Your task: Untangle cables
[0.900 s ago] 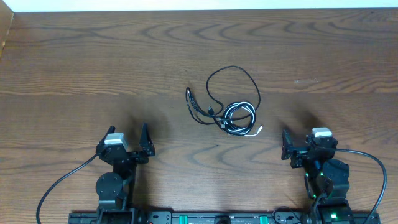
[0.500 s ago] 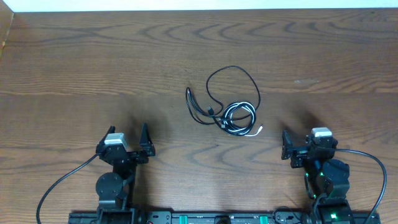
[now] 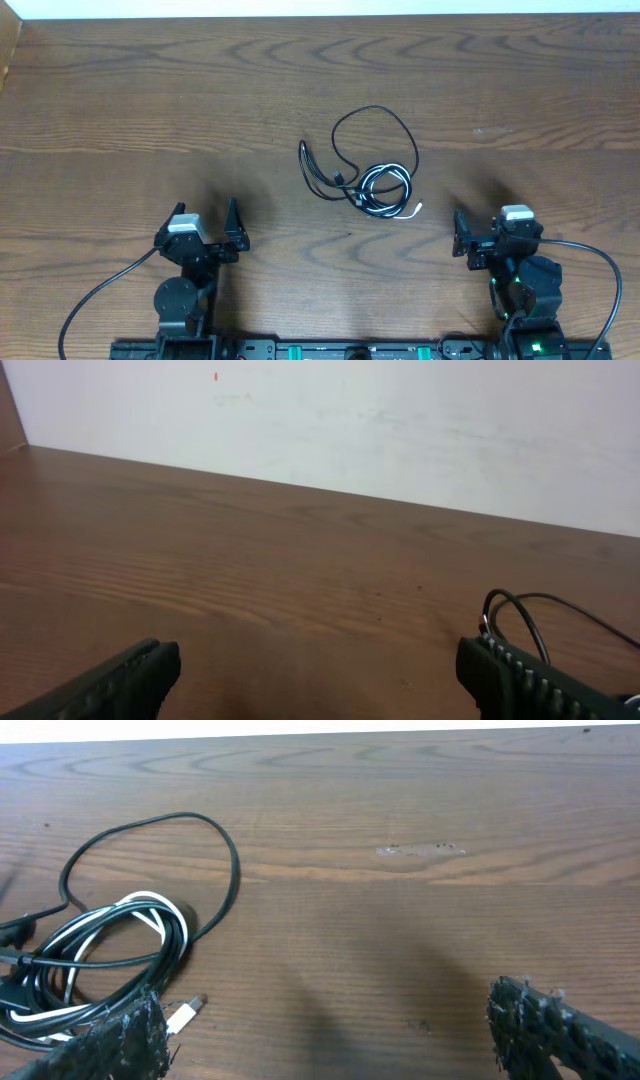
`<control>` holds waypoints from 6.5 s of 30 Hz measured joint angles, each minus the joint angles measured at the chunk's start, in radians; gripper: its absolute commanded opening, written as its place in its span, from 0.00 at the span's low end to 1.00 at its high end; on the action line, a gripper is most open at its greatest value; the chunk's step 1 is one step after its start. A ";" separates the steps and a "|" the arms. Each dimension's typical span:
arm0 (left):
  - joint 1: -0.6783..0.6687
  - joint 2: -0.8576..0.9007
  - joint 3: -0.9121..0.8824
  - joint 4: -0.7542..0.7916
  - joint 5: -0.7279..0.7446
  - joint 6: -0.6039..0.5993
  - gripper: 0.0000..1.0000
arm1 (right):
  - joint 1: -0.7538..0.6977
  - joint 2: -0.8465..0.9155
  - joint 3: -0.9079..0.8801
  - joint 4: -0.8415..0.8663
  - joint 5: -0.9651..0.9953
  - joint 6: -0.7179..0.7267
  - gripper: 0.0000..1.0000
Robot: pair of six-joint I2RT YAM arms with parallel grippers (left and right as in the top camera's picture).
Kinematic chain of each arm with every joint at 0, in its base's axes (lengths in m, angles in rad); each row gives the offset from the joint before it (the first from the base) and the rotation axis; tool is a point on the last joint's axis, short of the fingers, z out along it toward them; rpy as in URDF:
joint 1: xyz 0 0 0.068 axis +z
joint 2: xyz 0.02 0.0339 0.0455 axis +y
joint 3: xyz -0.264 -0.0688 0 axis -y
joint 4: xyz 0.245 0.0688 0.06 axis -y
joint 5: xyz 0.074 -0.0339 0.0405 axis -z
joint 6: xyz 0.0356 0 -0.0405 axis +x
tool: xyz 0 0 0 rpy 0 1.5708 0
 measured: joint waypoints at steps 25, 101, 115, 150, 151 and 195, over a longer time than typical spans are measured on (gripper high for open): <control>0.000 0.000 0.000 0.003 -0.006 0.000 0.94 | 0.000 0.000 0.000 0.000 0.000 0.000 0.99; 0.000 0.493 0.467 -0.385 0.017 -0.057 0.94 | 0.000 0.000 0.000 0.000 0.000 0.000 0.99; 0.000 0.710 0.674 -0.569 0.199 -0.065 0.94 | 0.000 0.000 0.000 0.000 0.000 0.000 0.99; -0.609 0.893 0.675 -0.515 0.169 -1.185 0.83 | 0.000 0.000 0.000 0.000 0.000 0.000 0.99; -0.636 0.911 0.675 -0.486 0.147 -1.211 0.83 | 0.000 0.000 0.000 0.000 0.000 0.000 0.99; -0.789 1.729 0.703 0.277 -0.039 -1.281 0.08 | 0.000 0.000 0.000 0.000 0.003 0.000 0.99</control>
